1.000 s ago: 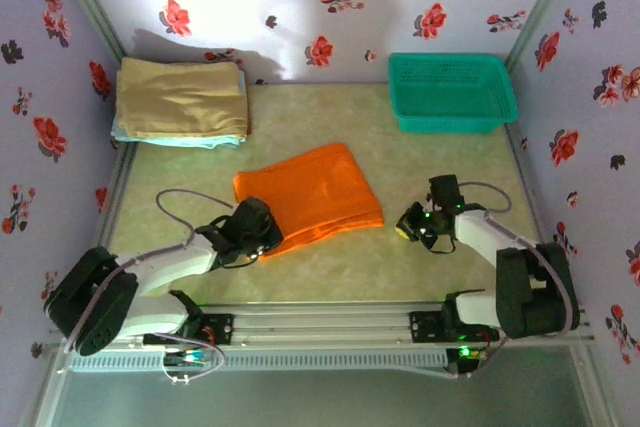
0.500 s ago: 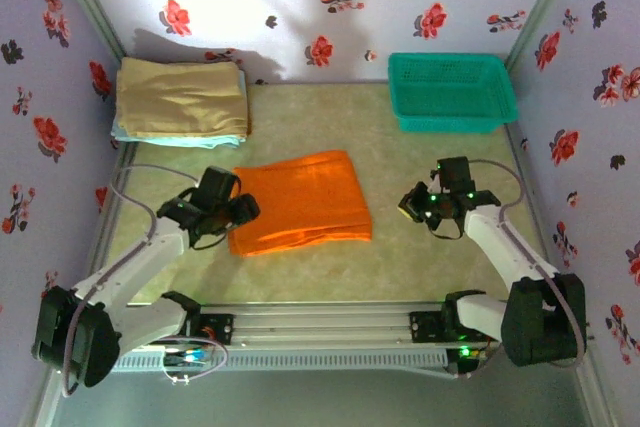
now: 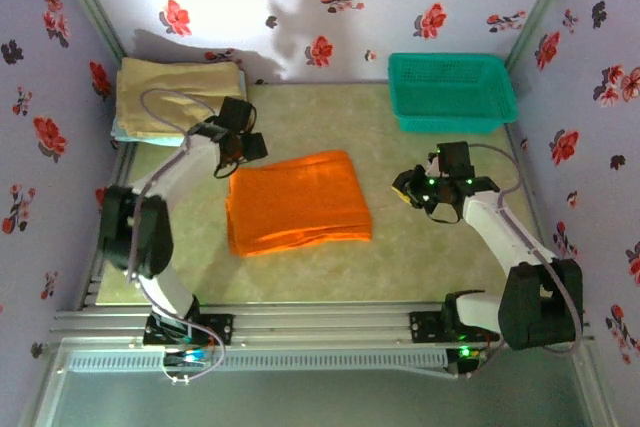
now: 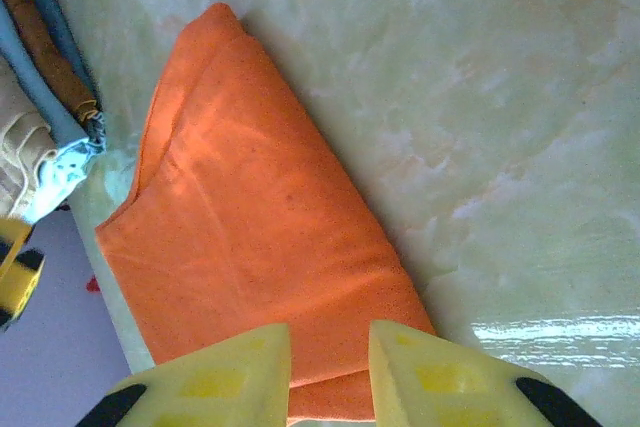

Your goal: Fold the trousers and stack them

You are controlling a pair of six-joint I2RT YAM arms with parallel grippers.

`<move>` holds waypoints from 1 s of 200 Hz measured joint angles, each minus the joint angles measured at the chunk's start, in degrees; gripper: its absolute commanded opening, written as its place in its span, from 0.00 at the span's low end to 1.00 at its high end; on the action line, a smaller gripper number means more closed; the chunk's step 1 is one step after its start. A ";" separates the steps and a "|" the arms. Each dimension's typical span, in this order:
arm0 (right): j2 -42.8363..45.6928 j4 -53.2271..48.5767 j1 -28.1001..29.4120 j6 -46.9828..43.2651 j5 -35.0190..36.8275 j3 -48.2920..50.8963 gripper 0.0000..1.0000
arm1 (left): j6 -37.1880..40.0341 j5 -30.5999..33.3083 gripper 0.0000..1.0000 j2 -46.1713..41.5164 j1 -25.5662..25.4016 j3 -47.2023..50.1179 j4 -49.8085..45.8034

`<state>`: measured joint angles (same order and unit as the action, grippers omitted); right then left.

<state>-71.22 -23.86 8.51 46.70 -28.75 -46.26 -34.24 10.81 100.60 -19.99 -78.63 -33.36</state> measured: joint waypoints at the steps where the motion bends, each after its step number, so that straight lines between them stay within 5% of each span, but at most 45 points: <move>1: 0.00 0.00 0.00 0.00 -0.02 -0.04 0.42 | 0.02 0.09 0.88 0.48 0.17 -0.24 0.13; 31: 0.07 0.02 0.00 -0.26 -0.28 -0.22 0.53 | 2.51 3.08 1.00 10.19 2.75 -8.11 -2.47; 86: -0.33 0.00 -0.02 -0.70 -1.11 -0.85 0.59 | 4.85 4.59 0.92 29.86 5.62 -27.52 -5.31; 126: -2.43 0.46 -0.17 -0.70 -1.79 -1.97 0.59 | 3.87 5.18 0.62 36.70 6.97 -36.79 -11.93; 153: -4.55 1.22 -0.46 -0.68 -2.49 -3.08 0.58 | 3.54 4.48 0.22 40.11 7.41 -43.12 -16.52; 162: -5.03 1.46 -0.55 -0.70 -2.75 -3.41 0.58 | 3.87 4.42 0.00 40.65 7.43 -44.41 -17.64; 200: -6.32 1.64 -0.72 -0.72 -3.06 -4.76 0.55 | 4.46 2.86 0.00 40.44 7.82 -44.85 -18.21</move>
<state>-77.54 -22.22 7.79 45.98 -31.81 -51.03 -29.78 13.67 141.03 -12.16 -123.48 -51.57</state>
